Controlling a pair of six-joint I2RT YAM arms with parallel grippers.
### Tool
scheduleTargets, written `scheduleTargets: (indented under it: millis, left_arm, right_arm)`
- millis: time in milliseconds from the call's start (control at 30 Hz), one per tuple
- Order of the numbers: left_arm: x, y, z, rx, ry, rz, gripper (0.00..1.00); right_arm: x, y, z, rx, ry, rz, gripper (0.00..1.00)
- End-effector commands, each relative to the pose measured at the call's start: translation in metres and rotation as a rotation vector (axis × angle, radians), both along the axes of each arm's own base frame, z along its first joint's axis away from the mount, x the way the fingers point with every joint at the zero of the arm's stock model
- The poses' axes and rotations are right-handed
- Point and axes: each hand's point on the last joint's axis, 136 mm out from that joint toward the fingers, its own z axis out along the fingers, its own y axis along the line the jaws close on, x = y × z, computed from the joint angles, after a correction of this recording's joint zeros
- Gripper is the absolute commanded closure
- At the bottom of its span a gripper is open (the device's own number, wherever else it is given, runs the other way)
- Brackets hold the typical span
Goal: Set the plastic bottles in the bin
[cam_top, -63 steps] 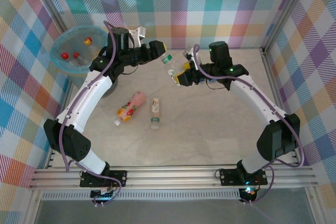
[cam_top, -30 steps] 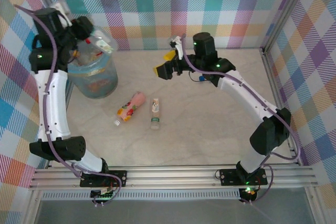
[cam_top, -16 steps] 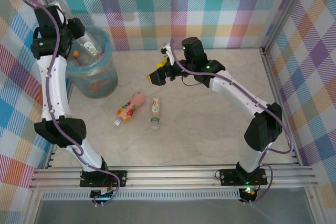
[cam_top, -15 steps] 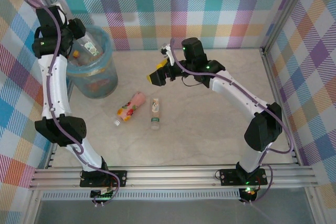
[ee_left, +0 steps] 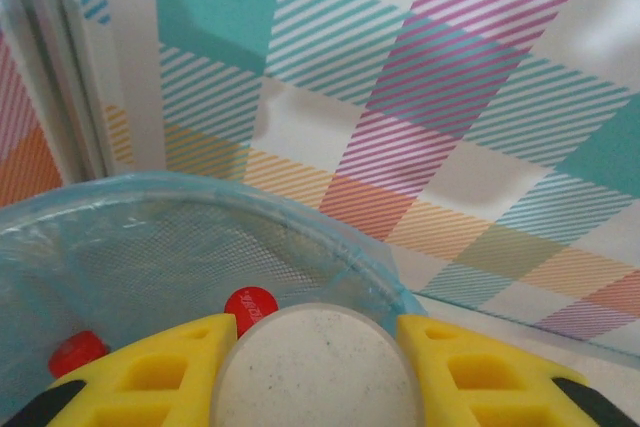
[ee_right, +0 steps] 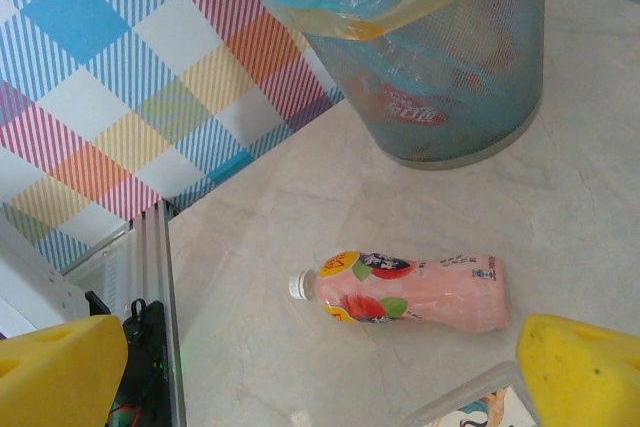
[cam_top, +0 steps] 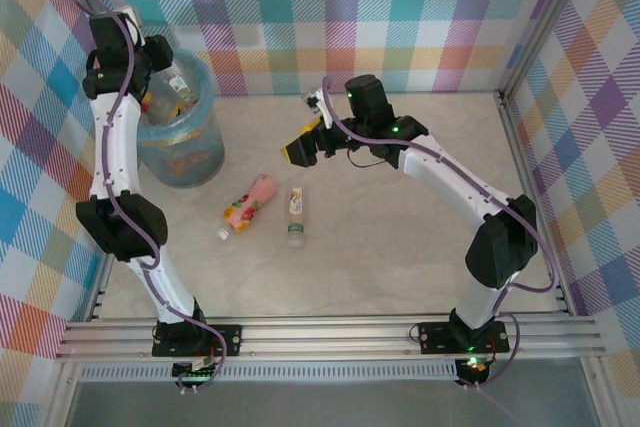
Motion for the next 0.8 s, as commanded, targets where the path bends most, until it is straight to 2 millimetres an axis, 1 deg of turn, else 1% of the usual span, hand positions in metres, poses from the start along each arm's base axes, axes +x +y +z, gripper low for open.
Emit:
scheduleTargets:
  millis: [0, 100, 267, 500, 700, 767]
  left_arm:
    - [0.013, -0.008, -0.014, -0.017, 0.002, -0.05, 1.0]
    - [0.015, -0.006, -0.037, 0.005, 0.051, -0.046, 1.0]
    - [0.01, 0.002, -0.078, 0.048, 0.132, -0.024, 1.0]
    - [0.006, -0.003, -0.13, 0.065, 0.233, -0.067, 1.0]
    - [0.002, -0.007, -0.169, 0.056, 0.295, -0.095, 1.0]
    - [0.001, -0.007, -0.179, 0.048, 0.316, -0.098, 1.0]
  right_arm:
    - [-0.006, -0.005, 0.019, 0.017, -0.031, 0.002, 0.01]
    - [-0.006, -0.005, 0.015, 0.01, -0.021, -0.001, 0.0]
    - [-0.005, -0.004, 0.01, 0.006, 0.011, 0.0, 0.0]
    - [-0.003, 0.001, 0.005, 0.001, 0.05, 0.005, 0.0]
    - [-0.002, 0.002, 0.0, -0.004, 0.063, 0.004, 0.0]
    - [-0.002, 0.003, -0.001, -0.005, 0.067, 0.004, 0.0]
